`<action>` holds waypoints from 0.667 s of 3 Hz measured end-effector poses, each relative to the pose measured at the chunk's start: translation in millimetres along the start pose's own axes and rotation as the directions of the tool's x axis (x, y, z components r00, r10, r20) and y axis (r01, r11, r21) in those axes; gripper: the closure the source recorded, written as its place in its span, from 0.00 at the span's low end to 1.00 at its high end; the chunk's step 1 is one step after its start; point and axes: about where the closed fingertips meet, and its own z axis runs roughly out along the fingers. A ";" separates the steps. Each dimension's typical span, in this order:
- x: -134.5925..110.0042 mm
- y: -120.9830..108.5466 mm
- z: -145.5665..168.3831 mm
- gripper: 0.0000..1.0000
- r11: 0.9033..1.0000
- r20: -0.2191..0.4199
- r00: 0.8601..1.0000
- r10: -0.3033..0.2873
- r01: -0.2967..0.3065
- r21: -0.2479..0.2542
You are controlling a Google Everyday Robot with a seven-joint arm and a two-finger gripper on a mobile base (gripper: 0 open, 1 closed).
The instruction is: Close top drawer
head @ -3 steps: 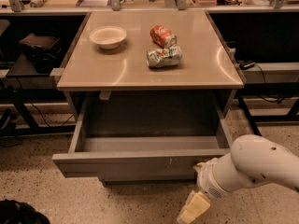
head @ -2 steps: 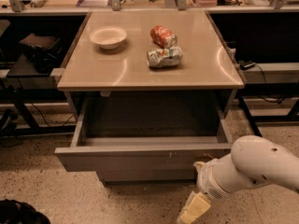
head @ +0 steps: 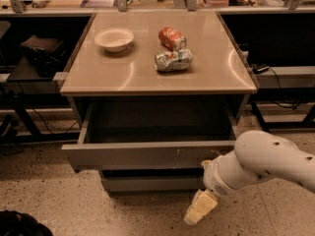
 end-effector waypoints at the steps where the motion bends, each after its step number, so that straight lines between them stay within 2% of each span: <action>1: -34.9 -33.1 5.3 0.00 0.999 -0.025 0.999 -0.044 0.044 0.018; 2: -39.5 -36.8 6.2 0.00 0.999 -0.034 0.998 -0.047 0.048 0.026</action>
Offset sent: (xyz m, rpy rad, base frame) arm 0.0306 0.0108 0.0041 -0.0223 -0.0139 0.0214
